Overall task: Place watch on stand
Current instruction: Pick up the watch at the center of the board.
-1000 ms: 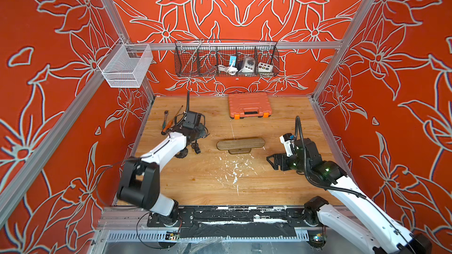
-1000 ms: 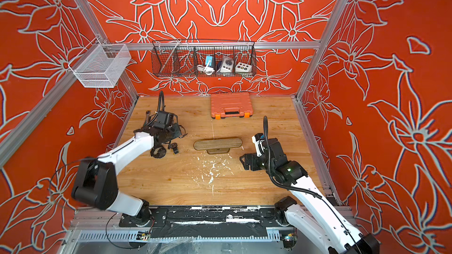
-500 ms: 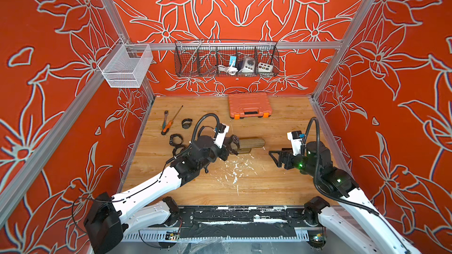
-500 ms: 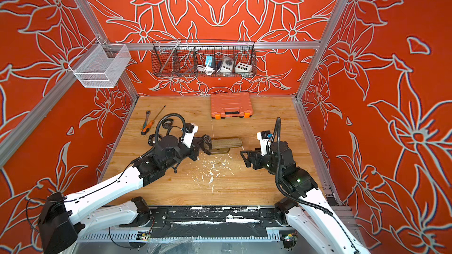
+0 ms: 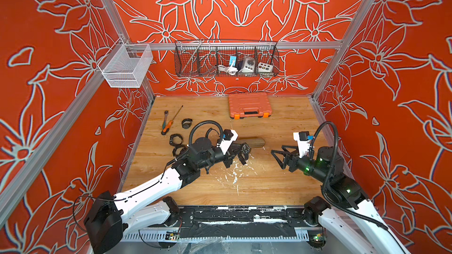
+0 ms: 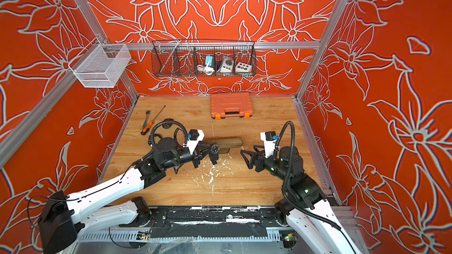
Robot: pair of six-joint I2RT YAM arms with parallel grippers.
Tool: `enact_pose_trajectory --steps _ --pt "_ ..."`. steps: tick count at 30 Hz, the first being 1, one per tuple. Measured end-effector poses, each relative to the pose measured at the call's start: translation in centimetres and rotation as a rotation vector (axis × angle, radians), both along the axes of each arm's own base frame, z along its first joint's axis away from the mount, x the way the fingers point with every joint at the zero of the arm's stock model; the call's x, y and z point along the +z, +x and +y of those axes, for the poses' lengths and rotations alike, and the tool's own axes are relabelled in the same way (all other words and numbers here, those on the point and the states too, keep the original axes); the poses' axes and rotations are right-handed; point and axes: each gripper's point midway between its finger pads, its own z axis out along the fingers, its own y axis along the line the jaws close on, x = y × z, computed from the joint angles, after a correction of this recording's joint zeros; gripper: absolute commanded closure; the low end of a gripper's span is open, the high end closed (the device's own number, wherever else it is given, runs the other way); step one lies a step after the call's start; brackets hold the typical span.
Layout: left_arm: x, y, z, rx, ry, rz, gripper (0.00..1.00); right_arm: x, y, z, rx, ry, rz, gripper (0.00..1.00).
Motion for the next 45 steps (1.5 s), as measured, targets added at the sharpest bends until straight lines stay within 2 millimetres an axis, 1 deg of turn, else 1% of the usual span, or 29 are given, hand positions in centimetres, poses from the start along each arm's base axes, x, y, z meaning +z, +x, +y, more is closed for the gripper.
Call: enact_pose_trajectory --steps 3,6,8,11,13,16,18,20,25,30,33,38,39,45 --pt "0.0 1.0 -0.1 0.046 0.011 0.013 1.00 -0.1 0.0 0.8 0.030 0.004 0.012 0.20" --pt "0.2 3.4 0.0 0.173 0.029 0.072 1.00 -0.3 -0.3 1.9 0.072 0.005 0.022 0.21" --pt "0.2 5.6 0.2 0.291 0.044 0.125 1.00 -0.6 -0.6 2.8 0.102 -0.004 0.027 0.21" --pt "-0.3 7.6 0.6 0.431 0.067 0.186 1.00 -1.2 -0.8 3.8 0.119 -0.040 0.038 0.27" --pt "-1.2 8.0 0.7 0.497 0.087 0.230 1.00 -1.2 -0.6 4.4 0.112 -0.068 0.042 0.35" --pt "-2.8 8.2 0.8 0.565 0.131 0.284 1.00 -0.5 0.3 5.2 0.091 -0.100 0.046 0.43" --pt "-3.5 8.1 0.5 0.591 0.158 0.310 1.00 -0.3 0.8 5.8 0.077 -0.118 0.051 0.46" --pt "-3.8 8.0 0.1 0.607 0.179 0.331 1.00 -0.5 1.2 6.3 0.067 -0.136 0.062 0.49" --pt "-3.7 7.6 -0.5 0.628 0.183 0.368 1.00 -2.1 1.6 7.4 0.049 -0.186 0.110 0.56" --pt "-3.7 7.0 -0.7 0.628 0.186 0.392 1.00 -3.2 1.8 7.8 0.026 -0.209 0.148 0.62" --pt "-3.6 6.6 -1.1 0.622 0.185 0.398 1.00 -3.4 1.8 8.1 0.019 -0.212 0.160 0.65" --pt "-3.6 6.1 -1.5 0.609 0.185 0.401 1.00 -3.4 2.5 8.4 -0.016 -0.215 0.186 0.71" --pt "-3.6 5.9 -1.6 0.605 0.186 0.400 1.00 -3.5 2.6 8.5 -0.024 -0.214 0.194 0.73" --pt "-3.4 5.0 -2.1 0.583 0.183 0.394 1.00 -4.6 2.9 8.3 -0.057 -0.229 0.238 0.81"
